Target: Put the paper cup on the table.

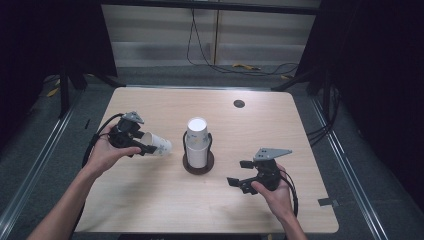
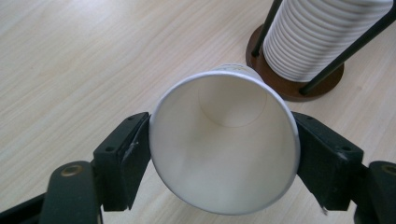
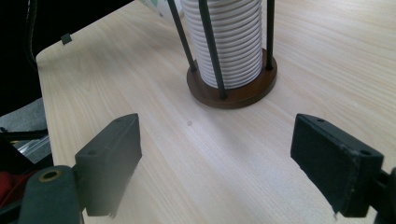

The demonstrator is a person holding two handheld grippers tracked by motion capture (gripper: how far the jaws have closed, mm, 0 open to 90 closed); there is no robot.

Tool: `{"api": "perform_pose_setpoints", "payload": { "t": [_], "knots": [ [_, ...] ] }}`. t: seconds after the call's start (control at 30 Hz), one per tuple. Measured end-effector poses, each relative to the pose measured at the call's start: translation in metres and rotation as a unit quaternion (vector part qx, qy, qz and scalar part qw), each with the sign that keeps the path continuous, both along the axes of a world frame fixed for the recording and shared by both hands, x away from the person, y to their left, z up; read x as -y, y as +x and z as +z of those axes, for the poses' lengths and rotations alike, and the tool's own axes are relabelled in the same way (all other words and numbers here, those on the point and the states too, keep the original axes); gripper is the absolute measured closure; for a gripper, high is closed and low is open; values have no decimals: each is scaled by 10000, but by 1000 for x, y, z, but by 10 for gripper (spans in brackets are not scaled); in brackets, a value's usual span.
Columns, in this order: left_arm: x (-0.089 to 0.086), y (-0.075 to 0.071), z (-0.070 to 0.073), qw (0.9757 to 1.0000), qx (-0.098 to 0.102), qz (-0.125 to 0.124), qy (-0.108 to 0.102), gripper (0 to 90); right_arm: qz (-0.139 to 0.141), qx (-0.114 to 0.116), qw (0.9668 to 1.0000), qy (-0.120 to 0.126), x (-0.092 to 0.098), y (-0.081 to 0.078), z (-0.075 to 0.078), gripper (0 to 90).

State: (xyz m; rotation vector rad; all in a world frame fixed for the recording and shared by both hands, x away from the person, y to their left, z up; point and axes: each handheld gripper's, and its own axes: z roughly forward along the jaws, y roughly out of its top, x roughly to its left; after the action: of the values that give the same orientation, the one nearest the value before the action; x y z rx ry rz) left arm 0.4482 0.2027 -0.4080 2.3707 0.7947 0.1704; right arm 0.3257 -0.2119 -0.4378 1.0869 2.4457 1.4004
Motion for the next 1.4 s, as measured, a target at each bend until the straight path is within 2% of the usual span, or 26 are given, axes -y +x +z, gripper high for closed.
{"api": "perform_pose_setpoints", "payload": {
  "t": [0.2, 0.3, 0.33, 0.5, 0.57, 0.63, 0.73, 0.77, 0.87, 0.93, 1.1, 1.23, 1.4],
  "knots": [
    [4, 4, 6, 9998, -60, -4, 184, 240, -1, -14, 10000, -32, 0, 0, -1, 162],
    [6, 5, 8, 9996, -21, 6, 290, 238, -5, 8, 10000, -31, 0, 1, 0, 162],
    [8, 6, 8, 9995, -71, -21, 306, 238, -16, 13, 10000, -33, 1, 1, 0, 162],
    [15, 7, 0, 9981, -133, -58, 591, 235, -35, 12, 10000, -34, 1, 1, 1, 162],
    [17, 8, -2, 9980, -175, -58, 603, 234, -25, 13, 10000, -43, 1, 0, 1, 162],
    [19, 9, -3, 9975, -146, -102, 690, 231, -53, -1, 10000, -18, 2, 1, 1, 163],
    [21, 9, -1, 9976, -71, -85, 676, 226, -69, 26, 10000, -35, 3, 1, 1, 166],
    [22, 8, -1, 9982, -5, -45, 590, 226, -117, 43, 9999, -23, 4, 0, 1, 171],
    [24, 6, 1, 9963, 23, -89, 853, 226, -155, 57, 9999, 1, 4, 0, 1, 174],
    [24, 7, 0, 9959, 5, -117, 894, 227, -167, 63, 9998, -10, 4, 0, 1, 174],
    [25, 10, -5, 9965, -54, -62, 836, 225, -149, 57, 9999, -53, 4, 0, 0, 174],
    [29, 11, -10, 9953, -57, -116, 955, 223, -146, 40, 9999, -54, 3, 0, -1, 174],
    [32, 14, -12, 9966, -58, -18, 826, 214, -122, 17, 9999, -76, 2, 1, -2, 174]
  ]
}}
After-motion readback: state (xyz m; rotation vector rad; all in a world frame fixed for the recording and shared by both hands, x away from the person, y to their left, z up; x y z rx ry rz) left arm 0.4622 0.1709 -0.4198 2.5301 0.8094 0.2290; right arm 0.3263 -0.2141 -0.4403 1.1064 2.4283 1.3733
